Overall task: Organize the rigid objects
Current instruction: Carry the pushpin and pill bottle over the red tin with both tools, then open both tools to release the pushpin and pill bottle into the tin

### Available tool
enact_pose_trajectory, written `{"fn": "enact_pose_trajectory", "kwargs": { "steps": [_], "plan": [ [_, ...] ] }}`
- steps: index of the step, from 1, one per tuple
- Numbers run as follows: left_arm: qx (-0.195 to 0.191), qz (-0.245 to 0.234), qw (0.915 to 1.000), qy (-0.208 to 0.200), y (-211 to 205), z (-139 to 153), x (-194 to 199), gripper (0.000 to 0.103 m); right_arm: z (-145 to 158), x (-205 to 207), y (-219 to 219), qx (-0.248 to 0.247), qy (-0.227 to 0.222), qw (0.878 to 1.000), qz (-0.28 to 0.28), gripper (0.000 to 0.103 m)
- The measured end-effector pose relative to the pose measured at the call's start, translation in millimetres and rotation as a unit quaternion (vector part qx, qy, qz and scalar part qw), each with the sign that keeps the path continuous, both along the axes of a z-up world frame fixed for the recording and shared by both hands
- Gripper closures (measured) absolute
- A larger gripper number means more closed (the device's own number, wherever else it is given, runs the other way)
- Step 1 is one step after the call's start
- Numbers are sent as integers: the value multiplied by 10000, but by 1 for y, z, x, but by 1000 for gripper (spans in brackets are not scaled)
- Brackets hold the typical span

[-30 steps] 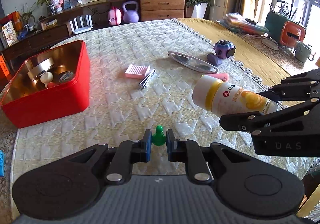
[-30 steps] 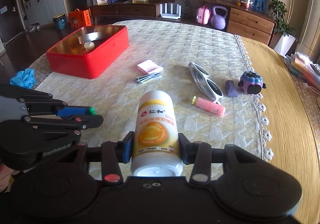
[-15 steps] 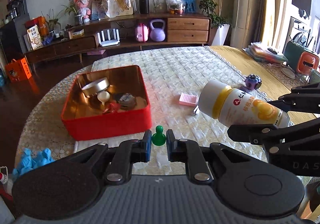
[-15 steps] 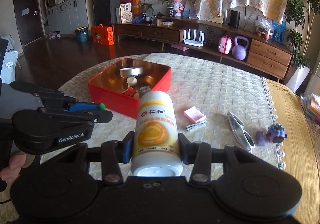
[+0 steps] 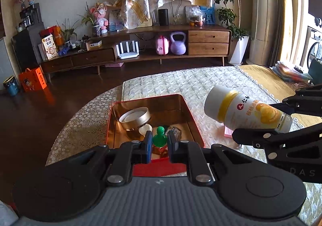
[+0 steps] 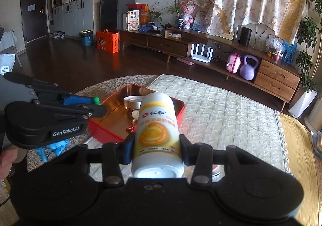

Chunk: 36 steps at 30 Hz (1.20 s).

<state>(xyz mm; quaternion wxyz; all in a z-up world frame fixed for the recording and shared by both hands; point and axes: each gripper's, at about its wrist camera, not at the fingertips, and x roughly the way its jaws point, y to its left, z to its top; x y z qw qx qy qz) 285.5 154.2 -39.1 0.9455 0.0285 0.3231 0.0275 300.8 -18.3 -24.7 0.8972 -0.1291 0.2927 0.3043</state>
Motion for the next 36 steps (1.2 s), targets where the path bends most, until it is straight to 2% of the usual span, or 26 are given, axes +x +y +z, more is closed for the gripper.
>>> {"fn": "enact_pose_trajectory", "kwargs": {
  "steps": [5,13,20,31,36],
  "plan": [
    [-219,209,9993,228,24,-14,34,88,-13,27,24,-107,-23,9999,3,59],
    [-124,292,9978,579,43,-45,83,88,-48,78,63,-424,202,9989,3,59],
    [-96,315,9951,930,52,-68,116,88,-71,106,88,-684,357,9970,84,59],
    [-150,489,9895,1349,65,-95,138,88,-93,124,102,-900,489,9945,198,59],
    [-61,507,9891,1378,64,-103,140,88,-95,122,102,-969,381,9942,271,59]
  ]
}}
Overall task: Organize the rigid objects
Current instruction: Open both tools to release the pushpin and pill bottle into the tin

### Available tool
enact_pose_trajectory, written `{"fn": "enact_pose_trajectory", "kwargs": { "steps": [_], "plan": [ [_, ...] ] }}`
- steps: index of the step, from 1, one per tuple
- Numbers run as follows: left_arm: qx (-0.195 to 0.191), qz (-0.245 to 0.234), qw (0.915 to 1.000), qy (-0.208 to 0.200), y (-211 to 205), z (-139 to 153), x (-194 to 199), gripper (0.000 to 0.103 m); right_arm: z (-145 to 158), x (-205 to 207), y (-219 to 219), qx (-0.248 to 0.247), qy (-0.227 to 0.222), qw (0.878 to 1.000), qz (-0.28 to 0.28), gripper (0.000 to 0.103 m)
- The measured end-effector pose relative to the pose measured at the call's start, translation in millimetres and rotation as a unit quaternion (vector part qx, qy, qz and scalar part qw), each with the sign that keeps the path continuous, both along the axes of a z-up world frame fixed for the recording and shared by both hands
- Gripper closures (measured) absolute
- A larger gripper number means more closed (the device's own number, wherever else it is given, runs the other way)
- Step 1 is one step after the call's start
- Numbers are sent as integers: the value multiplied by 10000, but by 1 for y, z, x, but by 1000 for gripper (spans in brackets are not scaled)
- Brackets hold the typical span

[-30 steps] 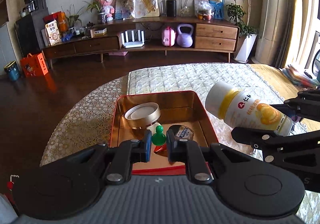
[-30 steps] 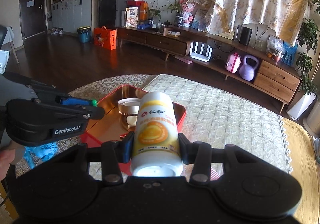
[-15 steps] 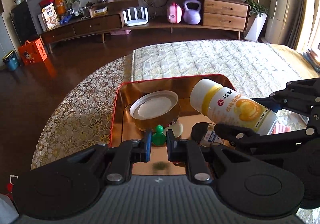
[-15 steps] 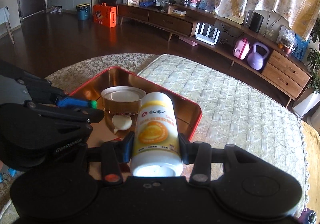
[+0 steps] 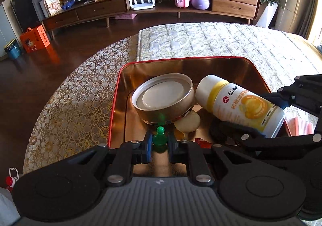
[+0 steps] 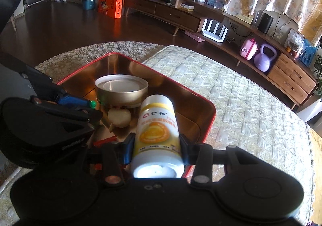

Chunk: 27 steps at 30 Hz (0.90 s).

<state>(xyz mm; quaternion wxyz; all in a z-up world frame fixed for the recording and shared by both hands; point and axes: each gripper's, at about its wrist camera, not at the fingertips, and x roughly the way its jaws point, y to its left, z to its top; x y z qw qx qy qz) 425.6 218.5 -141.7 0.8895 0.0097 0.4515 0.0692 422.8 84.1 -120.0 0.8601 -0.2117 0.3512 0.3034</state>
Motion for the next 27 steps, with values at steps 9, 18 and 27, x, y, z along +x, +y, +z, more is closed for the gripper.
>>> {"fn": "enact_pose_trajectory", "kwargs": {
  "steps": [9,18,27],
  "plan": [
    [87,132,9998,-95,-1,-2,-3,88,4,-7,-5,-34,-47,10000,7,55],
    [-223,200,9995,-71,-8,4,-16,88,17,-38,-20,164,-99,9990,409,40],
    [-311,161,9992,-200,-22,27,-39,85,37,-67,-40,350,-74,9980,528,31]
  ]
}}
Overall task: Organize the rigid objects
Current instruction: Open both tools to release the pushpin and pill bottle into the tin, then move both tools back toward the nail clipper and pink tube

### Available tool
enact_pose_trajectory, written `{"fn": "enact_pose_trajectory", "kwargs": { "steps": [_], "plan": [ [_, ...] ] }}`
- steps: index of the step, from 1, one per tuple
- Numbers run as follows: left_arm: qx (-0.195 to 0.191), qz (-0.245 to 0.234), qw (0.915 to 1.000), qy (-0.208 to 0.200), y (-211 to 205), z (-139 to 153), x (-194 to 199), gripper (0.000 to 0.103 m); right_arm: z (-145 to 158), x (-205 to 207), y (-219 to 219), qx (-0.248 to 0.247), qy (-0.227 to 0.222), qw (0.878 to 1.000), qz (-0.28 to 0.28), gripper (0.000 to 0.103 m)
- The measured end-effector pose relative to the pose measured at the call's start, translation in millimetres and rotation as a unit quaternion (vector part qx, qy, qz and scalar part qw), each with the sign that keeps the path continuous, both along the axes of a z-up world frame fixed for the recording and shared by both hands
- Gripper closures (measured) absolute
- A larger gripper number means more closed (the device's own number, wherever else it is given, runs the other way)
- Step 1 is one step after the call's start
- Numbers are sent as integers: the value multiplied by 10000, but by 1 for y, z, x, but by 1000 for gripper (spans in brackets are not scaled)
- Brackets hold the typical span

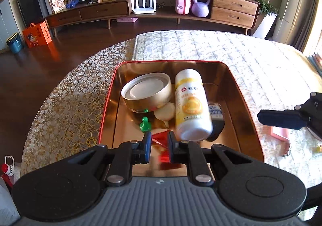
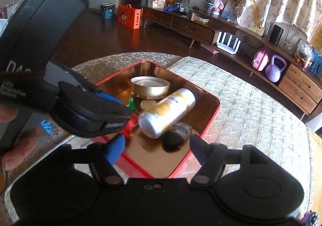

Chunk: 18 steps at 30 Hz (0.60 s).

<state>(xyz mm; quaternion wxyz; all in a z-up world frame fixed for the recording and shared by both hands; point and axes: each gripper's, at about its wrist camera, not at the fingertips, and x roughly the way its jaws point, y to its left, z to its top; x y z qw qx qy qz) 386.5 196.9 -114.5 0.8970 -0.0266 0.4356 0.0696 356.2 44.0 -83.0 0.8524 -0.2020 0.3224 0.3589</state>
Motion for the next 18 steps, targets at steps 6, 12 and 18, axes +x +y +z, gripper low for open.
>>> {"fn": "enact_pose_trajectory", "kwargs": {
  "steps": [6,12,18],
  "plan": [
    [28,28,9999,-160,-10,21,-22,61,21,-23,-16,177,-114,9998,-32,23],
    [42,57,9989,-465,-21,47,-51,35,44,-44,-43,542,-57,9981,-273,16],
    [95,-32,9980,-627,-37,68,-77,34,63,-68,-82,1058,46,9931,-508,2]
  ]
}}
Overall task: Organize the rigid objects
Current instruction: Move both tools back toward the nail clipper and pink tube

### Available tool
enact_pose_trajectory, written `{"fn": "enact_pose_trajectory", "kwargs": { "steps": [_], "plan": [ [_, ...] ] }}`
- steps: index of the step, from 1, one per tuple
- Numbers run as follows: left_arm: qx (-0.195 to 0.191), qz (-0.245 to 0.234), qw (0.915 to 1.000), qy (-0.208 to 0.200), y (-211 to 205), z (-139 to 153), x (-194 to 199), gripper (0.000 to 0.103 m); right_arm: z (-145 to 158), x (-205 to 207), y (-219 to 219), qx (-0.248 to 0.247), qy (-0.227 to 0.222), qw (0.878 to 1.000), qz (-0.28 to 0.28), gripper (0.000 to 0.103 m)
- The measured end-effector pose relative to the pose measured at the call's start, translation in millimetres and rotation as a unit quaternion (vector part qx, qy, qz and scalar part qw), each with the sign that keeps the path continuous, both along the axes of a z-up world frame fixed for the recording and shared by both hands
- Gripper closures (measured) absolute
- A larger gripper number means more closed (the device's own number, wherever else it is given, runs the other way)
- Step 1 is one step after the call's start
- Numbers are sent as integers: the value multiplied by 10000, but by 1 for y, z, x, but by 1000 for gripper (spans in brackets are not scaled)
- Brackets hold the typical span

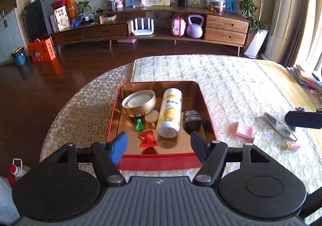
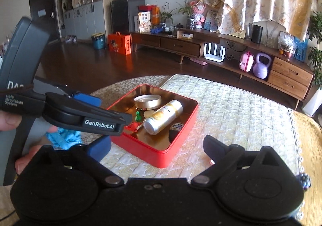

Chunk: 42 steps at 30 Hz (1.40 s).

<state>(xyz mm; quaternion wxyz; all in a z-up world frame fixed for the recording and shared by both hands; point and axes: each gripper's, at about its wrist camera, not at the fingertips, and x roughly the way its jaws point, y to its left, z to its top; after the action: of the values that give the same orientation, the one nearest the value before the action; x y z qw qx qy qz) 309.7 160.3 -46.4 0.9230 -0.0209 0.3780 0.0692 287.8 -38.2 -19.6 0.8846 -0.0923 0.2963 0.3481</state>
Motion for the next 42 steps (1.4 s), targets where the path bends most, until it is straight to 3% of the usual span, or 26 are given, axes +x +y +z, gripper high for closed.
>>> {"fn": "enact_pose_trajectory", "kwargs": {
  "steps": [9,24,32,42],
  "plan": [
    [-5,-165,9995,-253,-30,19,-39,23,9,-41,-59,344,-66,9984,-441,0],
    [-62,-368,9987,-333,-97,7,-77,22,-15,-80,-148,321,-167,9923,-1187,0],
    [-173,-705,9970,-255,-140,-17,-74,22,-40,-74,-176,181,-119,9886,-1488,0],
    [-257,-1061,9939,-124,-173,-53,-35,22,-81,-35,-189,-215,-92,9890,-1458,4]
  ]
}}
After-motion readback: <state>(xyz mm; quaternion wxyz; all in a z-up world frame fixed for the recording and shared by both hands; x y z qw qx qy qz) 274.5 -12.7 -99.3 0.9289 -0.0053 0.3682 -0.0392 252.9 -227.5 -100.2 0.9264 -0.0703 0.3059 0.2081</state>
